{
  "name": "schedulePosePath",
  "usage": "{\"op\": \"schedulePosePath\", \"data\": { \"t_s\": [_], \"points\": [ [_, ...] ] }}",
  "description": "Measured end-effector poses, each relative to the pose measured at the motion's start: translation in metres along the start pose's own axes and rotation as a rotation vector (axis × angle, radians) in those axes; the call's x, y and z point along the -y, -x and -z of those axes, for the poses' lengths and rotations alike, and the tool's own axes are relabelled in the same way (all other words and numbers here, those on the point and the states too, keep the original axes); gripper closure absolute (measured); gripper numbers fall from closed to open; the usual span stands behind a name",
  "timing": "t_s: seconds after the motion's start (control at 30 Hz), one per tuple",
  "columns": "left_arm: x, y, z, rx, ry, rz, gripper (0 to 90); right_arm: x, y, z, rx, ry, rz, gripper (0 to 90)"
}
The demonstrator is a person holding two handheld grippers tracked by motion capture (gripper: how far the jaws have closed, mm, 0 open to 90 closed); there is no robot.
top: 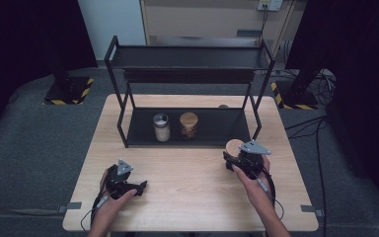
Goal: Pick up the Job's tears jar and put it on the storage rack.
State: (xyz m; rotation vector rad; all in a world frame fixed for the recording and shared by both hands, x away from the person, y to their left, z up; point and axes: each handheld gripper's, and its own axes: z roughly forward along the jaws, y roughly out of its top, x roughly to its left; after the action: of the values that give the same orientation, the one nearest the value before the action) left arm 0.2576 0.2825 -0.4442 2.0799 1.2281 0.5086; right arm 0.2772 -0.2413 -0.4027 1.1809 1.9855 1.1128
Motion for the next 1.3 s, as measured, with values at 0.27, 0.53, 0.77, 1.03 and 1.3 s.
{"op": "schedulePosePath", "data": {
  "t_s": [0.27,0.53,0.77,1.03,1.3],
  "points": [
    [0.000,0.000,0.000,0.000,0.000,0.000,0.0,-0.006,-0.003,-0.007,0.002,-0.008,0.005,25.8],
    [0.000,0.000,0.000,0.000,0.000,0.000,0.0,-0.016,-0.005,-0.016,0.006,-0.009,0.009,25.8],
    [0.000,0.000,0.000,0.000,0.000,0.000,0.0,-0.023,-0.005,-0.024,0.011,-0.014,0.006,25.8],
    [0.000,0.000,0.000,0.002,-0.001,0.000,0.0,-0.030,-0.006,-0.033,0.016,-0.015,0.001,25.8],
    [0.000,-0.001,0.000,0.002,-0.001,-0.001,0.0,-0.037,-0.005,-0.046,0.025,-0.013,-0.006,25.8]
  ]
}}
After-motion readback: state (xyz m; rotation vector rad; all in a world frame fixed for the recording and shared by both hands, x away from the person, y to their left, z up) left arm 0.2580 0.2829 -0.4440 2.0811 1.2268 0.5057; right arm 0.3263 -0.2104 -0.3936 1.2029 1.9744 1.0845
